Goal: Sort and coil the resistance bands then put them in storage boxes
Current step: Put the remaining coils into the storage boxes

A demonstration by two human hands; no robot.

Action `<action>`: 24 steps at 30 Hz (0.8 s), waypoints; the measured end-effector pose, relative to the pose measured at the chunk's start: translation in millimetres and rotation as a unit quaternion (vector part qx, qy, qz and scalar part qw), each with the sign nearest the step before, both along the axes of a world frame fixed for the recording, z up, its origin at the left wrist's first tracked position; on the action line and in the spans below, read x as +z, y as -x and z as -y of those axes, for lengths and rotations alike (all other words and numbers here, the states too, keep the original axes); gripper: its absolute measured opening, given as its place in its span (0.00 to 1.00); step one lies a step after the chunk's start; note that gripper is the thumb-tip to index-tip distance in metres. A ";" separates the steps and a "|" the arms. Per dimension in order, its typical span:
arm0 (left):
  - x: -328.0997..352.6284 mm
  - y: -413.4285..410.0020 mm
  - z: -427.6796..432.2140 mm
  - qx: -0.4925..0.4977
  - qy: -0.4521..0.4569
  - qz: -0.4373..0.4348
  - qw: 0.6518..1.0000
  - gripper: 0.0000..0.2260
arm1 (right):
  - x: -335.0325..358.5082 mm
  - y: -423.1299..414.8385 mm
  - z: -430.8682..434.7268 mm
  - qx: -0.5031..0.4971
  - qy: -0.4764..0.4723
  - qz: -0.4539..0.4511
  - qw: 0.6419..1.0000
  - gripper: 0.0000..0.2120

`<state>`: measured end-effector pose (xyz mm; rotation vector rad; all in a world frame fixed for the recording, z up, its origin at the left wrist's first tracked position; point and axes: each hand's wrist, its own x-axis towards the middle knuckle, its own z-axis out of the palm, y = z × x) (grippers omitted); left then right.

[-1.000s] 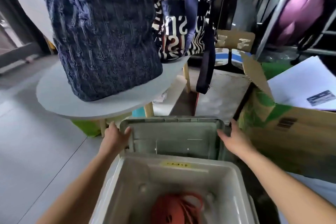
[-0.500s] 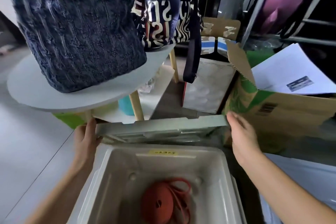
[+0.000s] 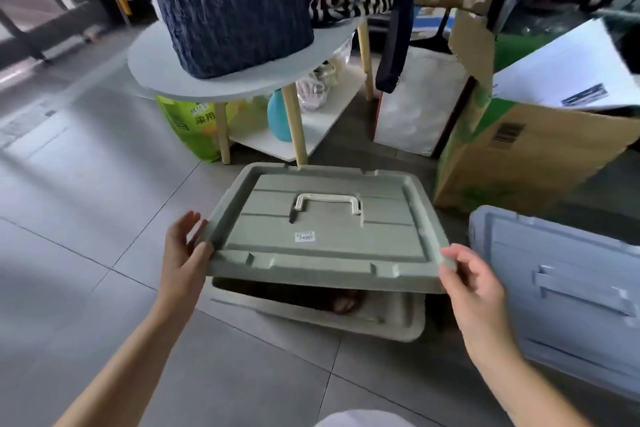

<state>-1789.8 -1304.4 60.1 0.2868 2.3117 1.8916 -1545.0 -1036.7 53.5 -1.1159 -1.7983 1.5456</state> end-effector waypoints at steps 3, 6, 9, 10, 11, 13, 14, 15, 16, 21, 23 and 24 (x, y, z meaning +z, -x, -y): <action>-19.0 -16.0 21.4 -0.024 0.049 0.046 0.997 0.26 | -19.6 -26.8 22.2 0.032 0.056 0.023 0.998 0.15; -35.7 -19.1 30.1 -0.021 0.119 0.077 0.990 0.26 | -38.0 -33.0 32.7 0.063 0.087 0.066 0.992 0.13; -38.7 1.1 22.6 -0.008 0.200 0.048 0.979 0.23 | -45.8 -15.6 15.8 0.030 0.062 0.117 0.991 0.10; -37.1 11.3 16.2 -0.009 0.235 0.038 0.971 0.24 | -46.3 -6.5 6.6 0.026 0.055 0.136 0.989 0.16; -35.1 21.4 9.1 -0.011 0.268 0.035 0.963 0.25 | -46.4 3.0 -1.6 0.027 0.057 0.154 0.986 0.24; -33.8 38.0 -4.6 -0.020 0.313 0.041 0.949 0.29 | -48.0 20.3 -14.2 0.027 0.079 0.190 0.978 0.36; -35.9 44.0 -9.0 -0.025 0.327 0.052 0.943 0.31 | -50.2 26.4 -18.0 0.022 0.098 0.209 0.973 0.40; -38.7 48.9 -11.9 -0.030 0.335 0.071 0.939 0.31 | -54.7 30.4 -21.2 0.014 0.123 0.220 0.967 0.43; -43.0 52.7 -13.1 -0.037 0.334 0.094 0.937 0.31 | -59.6 31.7 -24.1 0.006 0.157 0.226 0.961 0.46; -60.2 62.5 -7.4 -0.064 0.255 0.256 0.930 0.21 | -70.9 25.8 -35.4 0.005 0.269 0.187 0.945 0.61; -64.5 67.7 -5.1 -0.057 0.231 0.297 0.925 0.22 | -70.1 25.6 -34.5 0.006 0.281 0.181 0.942 0.65; -64.4 68.3 -4.6 -0.056 0.217 0.321 0.920 0.23 | -70.7 26.0 -32.5 0.006 0.291 0.176 0.940 0.66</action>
